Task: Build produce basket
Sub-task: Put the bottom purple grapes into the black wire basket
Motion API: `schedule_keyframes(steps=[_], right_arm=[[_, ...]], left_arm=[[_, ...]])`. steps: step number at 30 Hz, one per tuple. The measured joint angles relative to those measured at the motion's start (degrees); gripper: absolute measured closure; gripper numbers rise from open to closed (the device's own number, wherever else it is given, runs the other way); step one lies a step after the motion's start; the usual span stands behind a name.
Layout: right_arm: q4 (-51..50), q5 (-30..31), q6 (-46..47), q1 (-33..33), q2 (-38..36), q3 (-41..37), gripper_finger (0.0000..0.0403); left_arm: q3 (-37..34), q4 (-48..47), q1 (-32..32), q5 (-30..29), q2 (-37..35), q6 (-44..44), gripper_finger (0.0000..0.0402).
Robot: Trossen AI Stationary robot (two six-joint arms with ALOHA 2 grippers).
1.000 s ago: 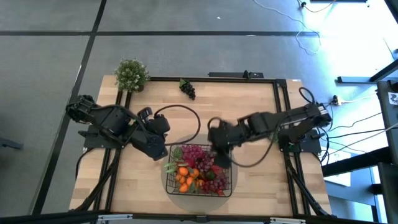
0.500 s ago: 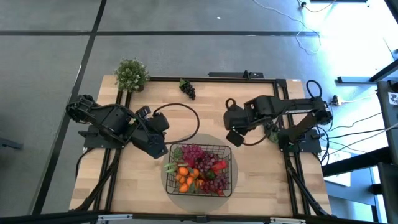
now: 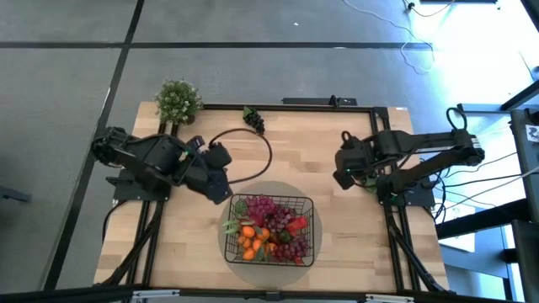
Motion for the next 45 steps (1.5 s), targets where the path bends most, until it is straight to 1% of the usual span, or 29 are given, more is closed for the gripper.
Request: schedule_keyframes(steps=[4, 8, 13, 15, 17, 19, 25, 30, 33, 36, 45], right_arm=[[-0.2, 1.0, 0.2, -2.9, -1.9, -5.6, 0.0346], [-0.1, 1.1, -1.7, -7.7, -2.2, -9.0, 0.034], [0.3, 0.9, -7.4, -15.1, -2.2, -13.2, 0.0312], [0.8, -0.6, -9.7, -18.2, -2.2, -15.2, 0.0297], [3.0, -1.9, -12.3, -20.8, -2.2, -17.4, 0.0286], [5.9, -1.9, -13.9, -23.2, -2.2, -19.7, 0.0281], [14.5, -2.4, -19.3, -31.2, -2.1, -26.7, 0.0279], [21.7, -3.1, -24.2, -36.5, -2.1, -30.7, 0.0279], [22.0, -3.3, -24.1, -38.7, -2.1, -32.2, 0.0279], [22.0, -4.9, -24.3, -40.2, -2.1, -33.2, 0.0279], [24.3, -6.5, -24.1, -41.2, -2.1, -36.9, 0.0279]], left_arm=[[0.0, 0.2, 2.6, 0.0, 0.0, -0.3, 0.032], [0.0, 0.6, 4.9, 1.0, 0.0, -0.3, 0.032], [0.0, 1.9, 6.5, 1.4, 0.0, -0.3, 0.032], [0.0, 1.9, 6.8, 1.4, 0.0, -0.3, 0.032], [0.0, 1.9, 6.9, 1.4, 0.0, -0.3, 0.032], [0.0, 1.9, 6.9, 1.4, 0.0, -0.3, 0.032], [0.0, 1.9, 6.9, 1.5, 0.0, -0.3, 0.032], [0.0, 1.9, 6.9, 1.5, 0.0, -0.3, 0.032], [0.0, 2.1, 6.9, 1.4, 0.0, -0.3, 0.032], [0.0, 2.5, 6.9, 1.5, 0.0, -0.3, 0.032], [0.0, 2.6, 6.9, 1.5, 0.0, -0.5, 0.032]])
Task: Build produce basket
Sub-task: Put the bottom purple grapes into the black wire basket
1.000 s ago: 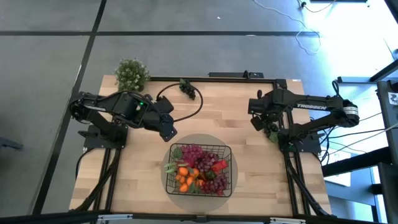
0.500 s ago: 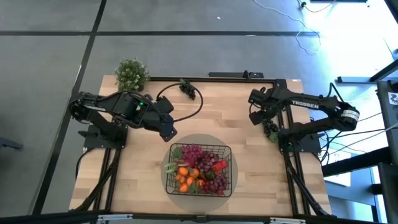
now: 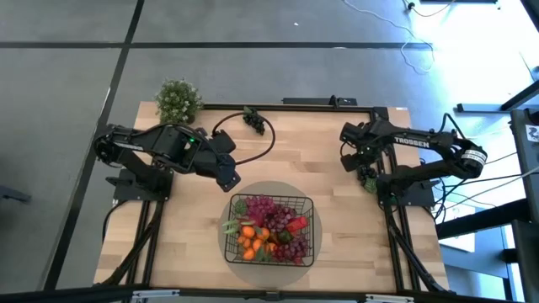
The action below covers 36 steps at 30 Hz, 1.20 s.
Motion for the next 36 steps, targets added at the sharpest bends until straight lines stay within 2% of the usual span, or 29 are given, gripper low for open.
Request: schedule_keyframes(steps=[6, 14, 21, 27, 36], right_arm=[[0.9, 0.0, -0.2, 0.0, 0.0, -2.7, 0.0288], [1.9, 0.0, -3.2, 0.0, 0.0, -2.3, 0.0392], [2.7, 0.0, -4.9, 0.0, 0.0, -2.3, 0.04], [2.7, -2.5, -6.4, 1.3, 0.0, -1.9, 0.0402], [1.6, -4.3, -7.2, 6.4, 0.0, 6.8, 0.0403]], left_arm=[[0.0, 0.0, 0.0, 0.0, 0.0, 0.0, 0.032], [0.0, 0.0, 0.0, 0.0, 0.0, 0.0, 0.032], [0.0, 0.0, 0.0, 0.0, 0.0, 0.0, 0.032], [0.0, 0.0, 0.0, 0.0, 0.0, 0.0, 0.032], [0.0, 0.1, 0.0, 0.0, 0.0, 0.0, 0.032]])
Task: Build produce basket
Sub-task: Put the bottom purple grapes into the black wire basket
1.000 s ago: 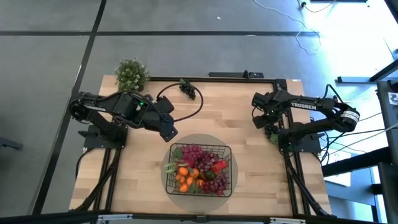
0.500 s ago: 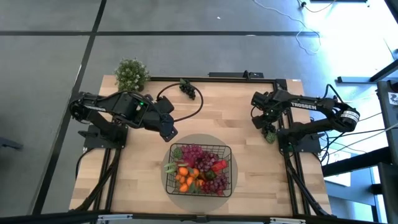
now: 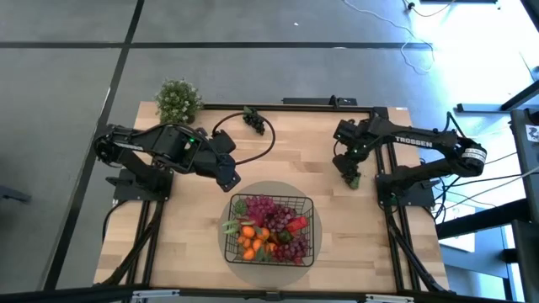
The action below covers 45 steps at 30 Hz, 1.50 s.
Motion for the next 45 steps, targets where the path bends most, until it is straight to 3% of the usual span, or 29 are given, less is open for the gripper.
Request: schedule_keyframes(steps=[19, 30, 38, 45], right_arm=[[-3.5, 0.2, -0.2, 14.0, 0.0, 20.3, 0.0403], [1.5, 1.7, 1.0, 23.4, 0.0, 30.9, 0.0403], [13.7, -0.2, -0.3, 31.3, 0.0, 32.2, 0.0403], [18.1, -0.3, -0.5, 36.8, 0.0, 32.2, 0.0403]], left_arm=[[0.0, 0.0, 0.0, 0.0, 0.0, 0.2, 0.032], [0.0, 0.0, 0.0, 0.0, 0.0, 0.2, 0.032], [0.0, 0.0, 0.0, 0.0, 0.0, 2.0, 0.032], [0.0, 0.0, -0.2, 0.0, 0.0, 6.8, 0.032]])
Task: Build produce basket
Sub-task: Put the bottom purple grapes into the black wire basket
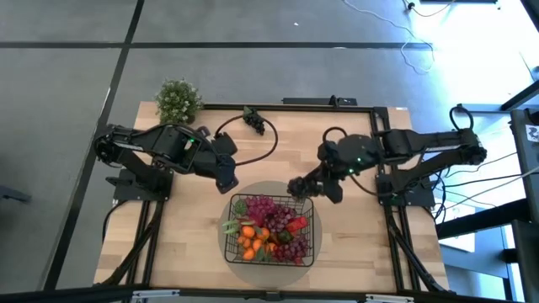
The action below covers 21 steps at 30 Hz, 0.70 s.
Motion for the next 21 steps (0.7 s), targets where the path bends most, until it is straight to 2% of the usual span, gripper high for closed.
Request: schedule_keyframes(steps=[4, 13, 21], right_arm=[[2.2, 0.0, 0.0, 2.5, 0.0, 0.0, 0.0403], [4.6, 0.1, 0.0, 7.0, 0.2, 0.0, 0.0403], [7.3, -1.5, 0.0, 11.0, 5.3, 0.0, 0.0403]], left_arm=[[0.0, 1.6, 0.0, 1.0, 0.0, 3.1, 0.032], [0.0, 12.3, 0.0, 11.2, 0.0, 16.1, 0.032], [0.0, 14.7, 0.0, 16.5, 0.0, 19.0, 0.032]])
